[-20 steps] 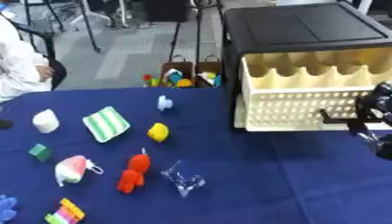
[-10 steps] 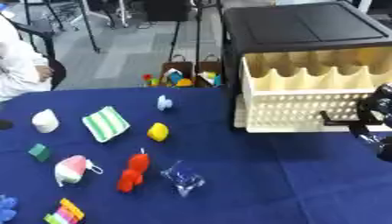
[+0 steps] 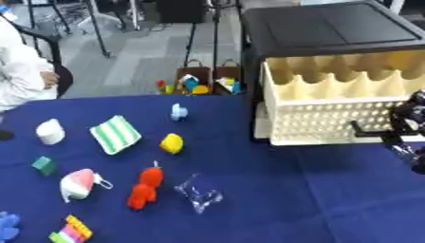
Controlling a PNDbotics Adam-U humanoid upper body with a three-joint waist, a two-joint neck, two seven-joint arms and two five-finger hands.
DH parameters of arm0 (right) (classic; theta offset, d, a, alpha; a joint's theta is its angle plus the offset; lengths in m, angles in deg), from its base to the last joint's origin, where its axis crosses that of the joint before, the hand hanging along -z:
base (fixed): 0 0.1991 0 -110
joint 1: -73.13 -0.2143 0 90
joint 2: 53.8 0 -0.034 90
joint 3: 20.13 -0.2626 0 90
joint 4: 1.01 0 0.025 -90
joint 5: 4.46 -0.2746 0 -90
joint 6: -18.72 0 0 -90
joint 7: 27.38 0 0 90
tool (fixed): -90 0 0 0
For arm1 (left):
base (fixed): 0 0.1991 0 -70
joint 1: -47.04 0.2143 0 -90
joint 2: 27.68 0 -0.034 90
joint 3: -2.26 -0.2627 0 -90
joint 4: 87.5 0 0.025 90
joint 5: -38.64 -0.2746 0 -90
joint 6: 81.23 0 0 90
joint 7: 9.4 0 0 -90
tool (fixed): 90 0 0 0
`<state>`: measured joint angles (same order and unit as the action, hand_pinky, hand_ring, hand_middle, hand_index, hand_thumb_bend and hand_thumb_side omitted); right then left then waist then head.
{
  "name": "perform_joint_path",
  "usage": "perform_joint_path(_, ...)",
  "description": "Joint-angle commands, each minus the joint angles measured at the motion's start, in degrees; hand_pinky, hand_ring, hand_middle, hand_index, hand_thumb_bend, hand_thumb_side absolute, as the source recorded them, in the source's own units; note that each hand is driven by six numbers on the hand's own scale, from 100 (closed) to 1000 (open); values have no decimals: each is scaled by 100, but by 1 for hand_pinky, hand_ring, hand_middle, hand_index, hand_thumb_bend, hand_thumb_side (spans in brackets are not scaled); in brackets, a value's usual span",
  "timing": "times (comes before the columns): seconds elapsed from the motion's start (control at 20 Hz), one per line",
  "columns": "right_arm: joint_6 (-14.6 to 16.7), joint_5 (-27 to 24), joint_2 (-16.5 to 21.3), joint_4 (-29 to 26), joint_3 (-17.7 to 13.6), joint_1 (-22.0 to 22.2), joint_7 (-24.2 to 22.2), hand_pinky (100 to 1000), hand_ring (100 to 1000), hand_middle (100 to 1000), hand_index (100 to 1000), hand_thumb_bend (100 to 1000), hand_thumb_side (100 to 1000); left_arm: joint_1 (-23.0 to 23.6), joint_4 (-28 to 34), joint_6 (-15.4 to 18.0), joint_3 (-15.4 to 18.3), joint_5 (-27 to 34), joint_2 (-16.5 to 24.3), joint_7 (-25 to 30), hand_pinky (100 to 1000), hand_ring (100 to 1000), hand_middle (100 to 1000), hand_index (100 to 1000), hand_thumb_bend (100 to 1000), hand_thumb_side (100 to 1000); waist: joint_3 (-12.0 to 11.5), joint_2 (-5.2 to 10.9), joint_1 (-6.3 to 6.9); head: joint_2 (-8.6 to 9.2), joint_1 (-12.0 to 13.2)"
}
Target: Pick up objects from table and place into drawer.
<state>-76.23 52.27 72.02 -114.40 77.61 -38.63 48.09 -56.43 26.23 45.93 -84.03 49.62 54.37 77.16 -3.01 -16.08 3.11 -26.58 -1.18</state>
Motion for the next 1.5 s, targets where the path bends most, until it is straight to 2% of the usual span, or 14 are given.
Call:
perform_joint_path(0.05,19,32,233,-119,-97,-28,32,100,100,100,357,127,158,-29,86,18,34,2,75,11,613,790,739,891,100,913,2,92,-11,61,11)
perform_joint_path(0.15,7,37,232,-120,-121,-31,45,100,100,100,358,102,158,-28,86,15,34,3,75,12,613,790,739,891,100,913,5,96,-14,64,16)
perform_joint_path(0.25,-10,11,226,-120,-145,-39,57,100,100,100,357,124,156,-27,86,13,36,4,77,11,613,790,739,891,100,912,10,102,-16,67,17)
perform_joint_path(0.8,120,56,284,-120,-116,35,165,100,100,100,356,125,156,-18,86,6,38,2,79,16,613,791,739,891,101,913,41,107,-17,71,29)
perform_joint_path(0.85,120,60,286,-120,-120,47,169,100,100,100,356,150,152,-19,86,5,38,1,78,17,613,791,739,891,101,913,43,105,-15,70,31)
perform_joint_path(0.95,134,61,283,-120,-113,63,172,100,100,100,356,122,157,-20,86,8,36,-1,78,19,613,791,739,891,100,913,40,102,-11,67,34)
perform_joint_path(1.5,447,45,272,-120,-17,59,405,100,100,100,356,118,157,-21,86,0,35,-7,69,20,613,792,739,891,102,914,43,93,-17,76,31)
